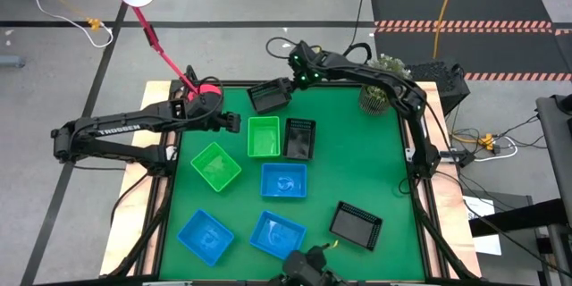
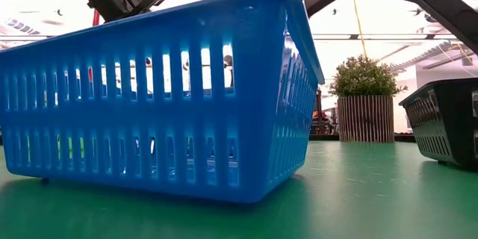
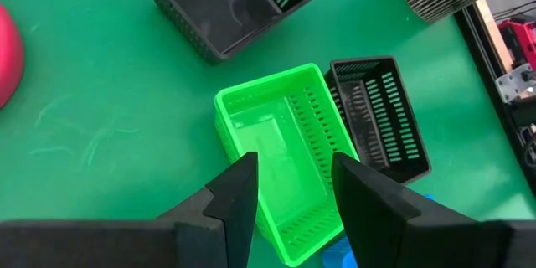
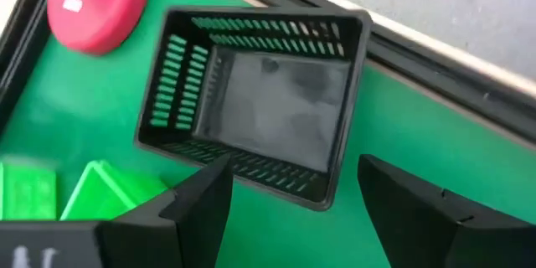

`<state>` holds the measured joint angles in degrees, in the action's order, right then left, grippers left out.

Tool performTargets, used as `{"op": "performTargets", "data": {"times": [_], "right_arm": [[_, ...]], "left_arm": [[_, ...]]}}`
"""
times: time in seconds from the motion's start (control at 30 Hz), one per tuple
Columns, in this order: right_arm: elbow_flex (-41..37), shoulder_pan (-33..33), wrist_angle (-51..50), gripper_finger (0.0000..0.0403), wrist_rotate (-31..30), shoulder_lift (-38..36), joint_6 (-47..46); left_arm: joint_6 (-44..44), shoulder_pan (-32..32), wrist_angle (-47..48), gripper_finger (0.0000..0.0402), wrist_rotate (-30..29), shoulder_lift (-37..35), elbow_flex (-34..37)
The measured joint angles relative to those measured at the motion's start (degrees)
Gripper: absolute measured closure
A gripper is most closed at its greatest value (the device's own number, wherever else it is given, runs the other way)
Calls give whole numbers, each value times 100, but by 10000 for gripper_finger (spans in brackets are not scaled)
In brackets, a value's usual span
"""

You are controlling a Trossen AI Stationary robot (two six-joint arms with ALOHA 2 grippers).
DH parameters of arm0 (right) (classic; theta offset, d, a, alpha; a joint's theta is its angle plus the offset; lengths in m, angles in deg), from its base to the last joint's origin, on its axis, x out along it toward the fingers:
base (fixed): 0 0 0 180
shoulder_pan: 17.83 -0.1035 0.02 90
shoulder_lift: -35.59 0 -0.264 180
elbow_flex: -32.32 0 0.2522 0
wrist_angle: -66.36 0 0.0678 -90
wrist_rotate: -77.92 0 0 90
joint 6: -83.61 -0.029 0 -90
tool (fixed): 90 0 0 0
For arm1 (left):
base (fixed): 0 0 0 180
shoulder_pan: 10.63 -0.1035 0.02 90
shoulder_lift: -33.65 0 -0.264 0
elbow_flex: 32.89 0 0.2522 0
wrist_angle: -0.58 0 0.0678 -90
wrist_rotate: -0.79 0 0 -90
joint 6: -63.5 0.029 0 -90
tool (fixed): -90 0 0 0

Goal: Stack baskets by color
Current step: Stack the top black bin on top of the middle black bin

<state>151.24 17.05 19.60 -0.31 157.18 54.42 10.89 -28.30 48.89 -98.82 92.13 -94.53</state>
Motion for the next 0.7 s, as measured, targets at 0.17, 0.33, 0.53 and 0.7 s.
{"op": "performTargets", "data": {"times": [0.17,0.33,0.53,0.7], "right_arm": [[1,1,328,151,-15,102,-448],[0,-9,444,151,-437,116,-455],[0,47,397,151,-467,114,-556],[0,93,209,151,-596,114,-642]], "left_arm": [[45,0,-1,247,7,0,0],[45,2,-1,247,7,0,0],[187,7,-4,247,9,0,0],[198,7,-3,247,7,0,0]]}}
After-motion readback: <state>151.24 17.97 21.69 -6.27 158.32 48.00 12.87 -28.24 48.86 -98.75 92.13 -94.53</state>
